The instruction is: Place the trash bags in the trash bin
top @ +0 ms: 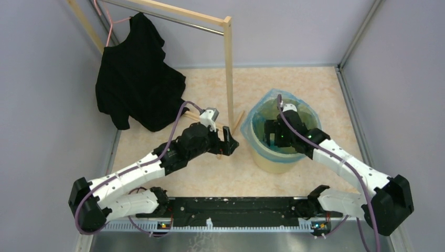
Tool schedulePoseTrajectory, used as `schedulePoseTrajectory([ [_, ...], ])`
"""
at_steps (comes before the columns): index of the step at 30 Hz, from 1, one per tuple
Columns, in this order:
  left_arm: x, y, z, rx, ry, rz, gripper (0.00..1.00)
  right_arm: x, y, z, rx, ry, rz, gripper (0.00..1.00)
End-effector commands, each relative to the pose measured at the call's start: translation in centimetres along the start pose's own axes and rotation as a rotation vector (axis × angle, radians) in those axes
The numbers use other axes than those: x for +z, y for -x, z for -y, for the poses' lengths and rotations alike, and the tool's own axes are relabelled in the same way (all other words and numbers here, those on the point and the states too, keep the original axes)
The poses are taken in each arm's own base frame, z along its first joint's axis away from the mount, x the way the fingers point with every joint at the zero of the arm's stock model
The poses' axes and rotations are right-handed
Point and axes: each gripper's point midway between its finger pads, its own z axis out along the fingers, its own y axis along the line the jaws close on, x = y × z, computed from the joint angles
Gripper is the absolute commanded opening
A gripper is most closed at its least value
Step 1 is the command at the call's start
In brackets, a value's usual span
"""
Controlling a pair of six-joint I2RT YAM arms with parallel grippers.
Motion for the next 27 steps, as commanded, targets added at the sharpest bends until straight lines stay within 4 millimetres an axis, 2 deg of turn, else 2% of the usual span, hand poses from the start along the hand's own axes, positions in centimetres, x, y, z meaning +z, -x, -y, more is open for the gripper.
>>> schedulePoseTrajectory([
  [1, -1.3, 2.8, 0.6, 0.028, -0.008, 0.093, 0.99, 1.6, 1.1, 1.3, 0.064, -0.112, 0.074, 0.95],
  [6, -2.8, 3.3, -0.5, 0.041, 0.035, 0.122, 0.99, 3.9, 4.7, 2.6, 0.146, -0.173, 0.217, 0.95],
  [11, -4.2, 3.5, -2.0, 0.051, 0.088, 0.158, 0.99, 7.3, 7.0, 4.6, 0.189, -0.244, 0.278, 0.94],
  [16, -5.6, 4.5, -2.4, 0.066, 0.115, 0.200, 0.99, 10.2, 10.4, 6.5, 0.206, -0.292, 0.324, 0.94],
  [22, -6.1, 4.9, -3.2, 0.096, 0.152, 0.213, 0.99, 13.9, 16.7, 8.2, 0.178, -0.296, 0.385, 0.94],
  [27, -5.9, 5.4, -3.4, 0.118, 0.179, 0.220, 0.99, 19.2, 22.7, 10.2, 0.158, -0.319, 0.375, 0.94],
])
